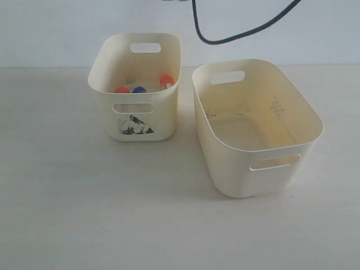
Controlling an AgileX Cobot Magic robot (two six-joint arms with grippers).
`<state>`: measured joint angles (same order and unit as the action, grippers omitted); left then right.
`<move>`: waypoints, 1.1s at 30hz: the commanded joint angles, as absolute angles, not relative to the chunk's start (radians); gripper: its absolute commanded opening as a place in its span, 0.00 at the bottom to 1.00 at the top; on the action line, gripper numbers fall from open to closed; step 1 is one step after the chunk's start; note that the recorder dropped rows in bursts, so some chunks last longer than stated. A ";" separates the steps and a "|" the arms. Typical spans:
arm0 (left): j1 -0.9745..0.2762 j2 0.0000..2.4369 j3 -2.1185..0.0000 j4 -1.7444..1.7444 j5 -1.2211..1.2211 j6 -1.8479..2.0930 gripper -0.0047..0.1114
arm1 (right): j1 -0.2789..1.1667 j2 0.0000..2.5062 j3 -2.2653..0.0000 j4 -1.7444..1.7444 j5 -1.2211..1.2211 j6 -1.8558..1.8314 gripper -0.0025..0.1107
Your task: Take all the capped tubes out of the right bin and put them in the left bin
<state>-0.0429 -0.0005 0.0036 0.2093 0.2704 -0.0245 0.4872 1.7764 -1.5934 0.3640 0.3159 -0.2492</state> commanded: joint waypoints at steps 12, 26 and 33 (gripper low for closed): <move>-0.044 0.000 0.000 0.206 0.260 -0.038 0.08 | 0.487 1.718 -1.597 0.351 0.319 -0.253 0.06; -0.044 0.000 0.000 0.206 0.260 -0.038 0.08 | 0.487 1.663 -1.597 0.286 0.328 -0.365 0.06; -0.044 0.000 0.000 0.206 0.260 -0.038 0.08 | 0.487 1.497 -1.597 0.262 0.706 -0.351 0.06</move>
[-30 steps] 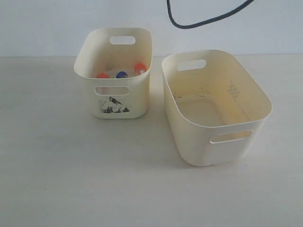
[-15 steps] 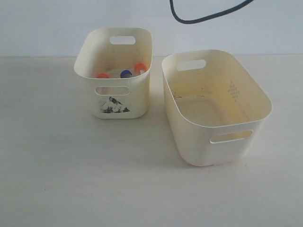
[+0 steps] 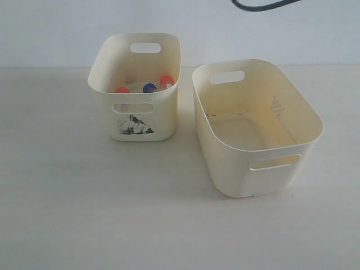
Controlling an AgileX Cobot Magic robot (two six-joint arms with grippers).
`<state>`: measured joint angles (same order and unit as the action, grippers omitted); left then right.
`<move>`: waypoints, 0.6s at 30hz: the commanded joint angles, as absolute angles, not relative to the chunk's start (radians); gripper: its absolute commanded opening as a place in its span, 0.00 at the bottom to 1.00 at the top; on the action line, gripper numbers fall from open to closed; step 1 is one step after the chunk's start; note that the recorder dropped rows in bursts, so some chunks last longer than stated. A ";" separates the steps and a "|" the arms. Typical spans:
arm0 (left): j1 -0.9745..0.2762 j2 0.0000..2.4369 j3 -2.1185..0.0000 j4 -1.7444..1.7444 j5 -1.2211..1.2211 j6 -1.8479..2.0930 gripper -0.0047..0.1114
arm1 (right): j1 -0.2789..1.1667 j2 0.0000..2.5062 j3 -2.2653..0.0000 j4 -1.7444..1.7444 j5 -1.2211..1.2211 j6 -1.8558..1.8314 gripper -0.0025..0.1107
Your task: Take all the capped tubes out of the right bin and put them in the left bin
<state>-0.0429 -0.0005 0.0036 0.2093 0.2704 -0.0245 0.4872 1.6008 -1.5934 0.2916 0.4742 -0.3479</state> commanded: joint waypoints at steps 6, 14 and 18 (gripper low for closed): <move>-0.044 0.000 0.000 0.206 0.260 -0.038 0.08 | 0.487 1.271 -1.516 0.164 0.786 -0.355 0.06; -0.044 0.000 0.000 0.206 0.260 -0.038 0.08 | 0.418 0.911 -1.269 0.108 0.653 -0.342 0.06; -0.044 0.000 0.000 0.206 0.260 -0.038 0.08 | 0.245 0.711 -1.084 0.152 0.562 -0.249 0.06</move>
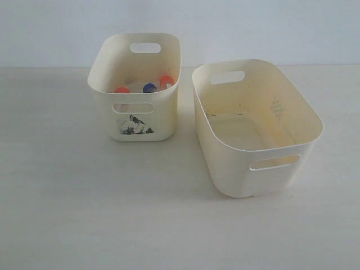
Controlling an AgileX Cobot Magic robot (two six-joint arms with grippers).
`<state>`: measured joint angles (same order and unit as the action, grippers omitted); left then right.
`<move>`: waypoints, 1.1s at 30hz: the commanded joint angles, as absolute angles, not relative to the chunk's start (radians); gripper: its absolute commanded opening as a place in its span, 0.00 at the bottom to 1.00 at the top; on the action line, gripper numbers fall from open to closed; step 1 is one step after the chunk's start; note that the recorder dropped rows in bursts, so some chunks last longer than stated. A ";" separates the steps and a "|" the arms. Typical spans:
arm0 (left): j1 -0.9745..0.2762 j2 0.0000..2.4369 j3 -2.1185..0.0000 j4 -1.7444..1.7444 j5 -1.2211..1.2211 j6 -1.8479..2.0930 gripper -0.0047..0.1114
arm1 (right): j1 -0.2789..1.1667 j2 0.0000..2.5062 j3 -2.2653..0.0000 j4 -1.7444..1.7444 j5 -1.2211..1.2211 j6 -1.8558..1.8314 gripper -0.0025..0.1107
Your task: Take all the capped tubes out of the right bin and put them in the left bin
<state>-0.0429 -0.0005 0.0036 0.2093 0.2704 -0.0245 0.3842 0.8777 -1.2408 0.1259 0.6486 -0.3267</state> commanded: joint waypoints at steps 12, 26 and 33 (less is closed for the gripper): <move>-0.044 0.000 0.000 0.206 0.260 -0.038 0.08 | 0.068 0.109 -0.483 0.194 0.206 -0.155 0.06; -0.044 0.000 0.000 0.206 0.261 -0.038 0.08 | 0.068 0.000 -0.028 0.206 0.135 -0.160 0.06; -0.044 0.000 0.000 0.206 0.261 -0.038 0.08 | 0.068 0.000 0.000 0.215 0.170 -0.149 0.06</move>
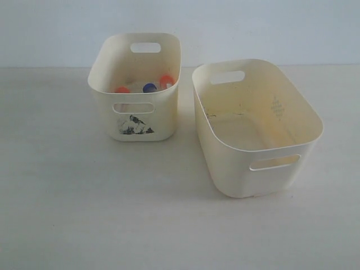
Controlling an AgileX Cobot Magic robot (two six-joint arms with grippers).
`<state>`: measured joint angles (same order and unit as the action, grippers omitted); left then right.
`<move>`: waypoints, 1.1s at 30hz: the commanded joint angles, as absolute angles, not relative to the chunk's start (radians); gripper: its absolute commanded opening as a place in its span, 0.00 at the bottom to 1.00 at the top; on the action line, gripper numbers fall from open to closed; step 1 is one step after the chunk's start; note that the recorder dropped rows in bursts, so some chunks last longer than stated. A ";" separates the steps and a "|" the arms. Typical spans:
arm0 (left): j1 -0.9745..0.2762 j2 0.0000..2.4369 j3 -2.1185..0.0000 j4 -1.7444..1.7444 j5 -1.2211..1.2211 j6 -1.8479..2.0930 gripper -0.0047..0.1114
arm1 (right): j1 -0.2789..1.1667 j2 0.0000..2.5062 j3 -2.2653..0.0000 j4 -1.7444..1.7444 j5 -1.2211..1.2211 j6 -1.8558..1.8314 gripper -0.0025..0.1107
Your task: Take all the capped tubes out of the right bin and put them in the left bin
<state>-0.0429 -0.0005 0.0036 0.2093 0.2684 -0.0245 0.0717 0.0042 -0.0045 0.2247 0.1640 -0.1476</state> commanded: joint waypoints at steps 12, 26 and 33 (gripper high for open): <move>-0.044 0.000 0.000 0.206 0.261 -0.038 0.08 | 0.068 0.000 0.000 0.213 0.328 -0.148 0.06; -0.044 0.000 0.000 0.206 0.261 -0.038 0.08 | 0.068 0.000 0.000 0.034 0.325 0.042 0.06; -0.044 0.000 0.000 0.206 0.261 -0.038 0.08 | 0.068 0.000 0.000 0.034 0.329 0.016 0.06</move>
<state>-0.0429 -0.0005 0.0036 0.2093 0.2684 -0.0245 0.0717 0.0042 -0.0001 0.0405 0.3298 0.0301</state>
